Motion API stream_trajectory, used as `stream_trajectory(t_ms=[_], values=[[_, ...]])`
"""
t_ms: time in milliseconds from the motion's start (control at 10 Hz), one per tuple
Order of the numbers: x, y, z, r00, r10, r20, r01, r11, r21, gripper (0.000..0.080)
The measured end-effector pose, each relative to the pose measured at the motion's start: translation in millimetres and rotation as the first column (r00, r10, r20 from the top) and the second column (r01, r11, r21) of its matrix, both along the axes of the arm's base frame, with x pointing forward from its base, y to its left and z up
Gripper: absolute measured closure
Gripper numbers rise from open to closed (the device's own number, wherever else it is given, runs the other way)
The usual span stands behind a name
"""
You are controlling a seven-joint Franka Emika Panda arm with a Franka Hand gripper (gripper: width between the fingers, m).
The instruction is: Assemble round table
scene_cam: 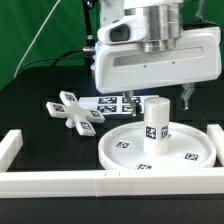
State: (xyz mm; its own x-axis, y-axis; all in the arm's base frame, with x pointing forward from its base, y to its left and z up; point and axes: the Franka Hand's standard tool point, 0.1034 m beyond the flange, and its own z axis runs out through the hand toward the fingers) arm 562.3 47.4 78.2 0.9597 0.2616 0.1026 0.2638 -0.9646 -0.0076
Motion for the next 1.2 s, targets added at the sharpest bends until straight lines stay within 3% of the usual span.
stream_trajectory(t_ms=[100, 400, 700, 800, 900, 1000, 1200], values=[[1.7, 1.3, 1.7, 0.983, 0.182, -0.003, -0.182, 0.983, -0.035, 0.0150], [1.5, -2.0, 0.6, 0.946, 0.323, -0.006, -0.323, 0.945, -0.052, 0.0150], [-0.9, -1.8, -4.2, 0.845, 0.535, -0.022, -0.535, 0.840, -0.090, 0.0150], [-0.4, -3.3, -3.9, 0.835, 0.550, -0.022, -0.549, 0.830, -0.092, 0.0286], [-0.4, -3.4, -3.9, 0.849, 0.527, -0.021, -0.527, 0.845, -0.089, 0.0286], [-0.3, -3.5, -3.8, 0.855, 0.518, -0.020, -0.517, 0.851, -0.088, 0.0396], [-0.3, -3.4, -3.8, 0.903, 0.430, -0.014, -0.429, 0.900, -0.079, 0.0394]])
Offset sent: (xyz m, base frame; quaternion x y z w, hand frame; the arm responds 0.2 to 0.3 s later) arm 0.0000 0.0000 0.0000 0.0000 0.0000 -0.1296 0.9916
